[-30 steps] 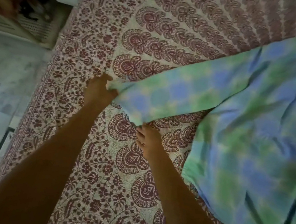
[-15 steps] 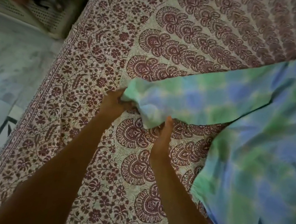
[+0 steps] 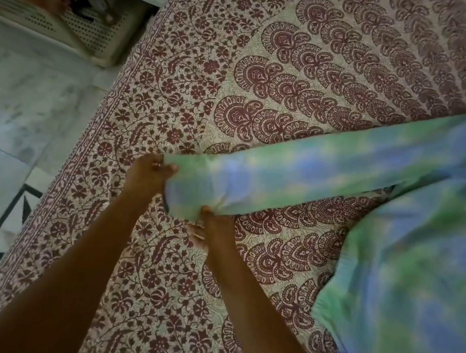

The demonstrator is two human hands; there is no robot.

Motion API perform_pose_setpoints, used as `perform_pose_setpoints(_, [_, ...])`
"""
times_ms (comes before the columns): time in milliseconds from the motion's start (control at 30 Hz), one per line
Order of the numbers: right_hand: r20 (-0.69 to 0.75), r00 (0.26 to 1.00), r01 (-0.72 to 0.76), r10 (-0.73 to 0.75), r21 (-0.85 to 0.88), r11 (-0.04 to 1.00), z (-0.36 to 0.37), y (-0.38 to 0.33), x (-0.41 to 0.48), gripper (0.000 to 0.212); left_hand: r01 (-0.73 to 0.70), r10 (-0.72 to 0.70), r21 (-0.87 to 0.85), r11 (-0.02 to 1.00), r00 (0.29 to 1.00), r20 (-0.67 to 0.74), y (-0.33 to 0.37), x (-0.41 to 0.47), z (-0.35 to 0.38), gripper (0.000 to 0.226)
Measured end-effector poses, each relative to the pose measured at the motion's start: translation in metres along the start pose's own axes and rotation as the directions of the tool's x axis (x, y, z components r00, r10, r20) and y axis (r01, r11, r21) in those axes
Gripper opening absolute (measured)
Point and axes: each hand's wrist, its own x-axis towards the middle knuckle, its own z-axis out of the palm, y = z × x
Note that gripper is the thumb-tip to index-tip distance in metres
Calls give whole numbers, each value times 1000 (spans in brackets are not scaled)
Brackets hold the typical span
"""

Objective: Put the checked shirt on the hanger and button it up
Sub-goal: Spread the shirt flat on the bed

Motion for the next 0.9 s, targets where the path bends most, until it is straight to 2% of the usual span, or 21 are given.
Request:
perform_pose_setpoints(33, [-33,999,33,-34,-47,998,-4,7,5,7,37,-37,-3,999,997,62,-6,1,-3,26])
perform_pose_setpoints(100, [-45,993,102,-110,-150,983,-15,19,13,19,109,-103,-11,994,966,238,-11,-1,-5,23])
perform_pose_setpoints(167, [-10,986,163,-168,-197,967,-22,24,16,27,66,-64,4,998,937,343,-17,-3,0,25])
perform_pose_setpoints(200, [13,984,178,-180,-217,960,-26,24,14,27,34,-39,22,999,949,314,-23,-4,5,33])
perform_pose_setpoints(267, [67,981,194,-182,-341,920,-35,22,11,18,3,-13,100,995,994,106,-27,-7,12,46])
perform_pose_setpoints(333, [77,969,243,-234,-448,861,-54,22,9,14,-4,25,182,983,994,-110,-28,-10,16,43])
perform_pose_setpoints(367, [54,954,281,-293,-494,823,-68,19,5,16,-11,46,198,980,984,-173,-24,-13,20,41])
perform_pose_setpoints(467, [19,856,409,-516,-637,654,-108,12,-10,19,27,65,295,955,952,-298,-13,-25,34,49])
perform_pose_setpoints(533, [-18,791,448,-611,-663,599,-132,4,-23,19,18,113,371,928,938,-328,1,-38,49,58])
perform_pose_setpoints(600, [-61,734,464,-676,-681,566,-153,-1,-34,22,-37,176,428,903,940,-291,18,-56,70,64])
perform_pose_setpoints(667, [-75,707,465,-703,-700,542,-172,-1,-44,30,-164,306,515,841,930,-204,28,-72,93,61])
perform_pose_setpoints(733, [-80,692,445,-718,-735,512,-200,6,-59,28,-350,492,584,732,865,-99,35,-89,121,50])
perform_pose_setpoints(800, [-86,667,446,-740,-749,489,-220,12,-72,30,-508,612,552,661,791,-5,41,-103,144,39])
perform_pose_setpoints(833, [-116,638,441,-761,-756,484,-231,18,-81,34,-567,617,499,656,783,80,44,-112,156,34])
perform_pose_setpoints(900, [-232,546,401,-805,-771,495,-252,32,-95,33,-580,496,368,727,814,303,44,-128,183,25])
